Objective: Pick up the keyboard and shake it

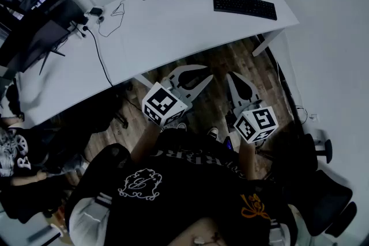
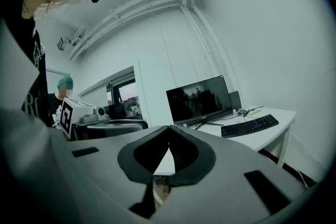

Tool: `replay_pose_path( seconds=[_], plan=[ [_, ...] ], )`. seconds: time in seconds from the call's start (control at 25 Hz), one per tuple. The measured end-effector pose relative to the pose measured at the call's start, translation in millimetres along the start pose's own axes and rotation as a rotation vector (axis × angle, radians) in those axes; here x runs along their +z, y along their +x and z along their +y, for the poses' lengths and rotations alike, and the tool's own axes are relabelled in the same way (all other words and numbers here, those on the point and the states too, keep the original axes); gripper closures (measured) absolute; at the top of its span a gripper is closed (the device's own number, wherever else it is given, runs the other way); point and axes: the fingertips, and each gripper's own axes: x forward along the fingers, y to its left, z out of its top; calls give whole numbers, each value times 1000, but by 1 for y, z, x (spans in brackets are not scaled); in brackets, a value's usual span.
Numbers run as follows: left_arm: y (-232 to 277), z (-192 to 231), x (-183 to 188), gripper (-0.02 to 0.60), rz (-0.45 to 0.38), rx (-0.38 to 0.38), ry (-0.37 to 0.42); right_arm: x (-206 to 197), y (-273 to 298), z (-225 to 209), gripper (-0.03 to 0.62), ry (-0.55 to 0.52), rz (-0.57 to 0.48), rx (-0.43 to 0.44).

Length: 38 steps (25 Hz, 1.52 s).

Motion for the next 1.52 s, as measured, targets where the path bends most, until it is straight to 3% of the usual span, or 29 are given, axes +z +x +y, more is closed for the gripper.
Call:
replay_pose_path(
  seconds=[0.68, 0.96, 1.52],
  plan=[
    [-51, 7, -9, 515, -3, -34, 14, -13, 6, 44, 585, 71, -57, -35],
    [-66, 12, -18, 515, -9, -63, 11, -26, 9, 63, 585, 75, -37, -64],
    [-37, 26, -26, 515, 8, -67, -31, -36, 17, 30, 585, 131, -1, -83]
  ],
)
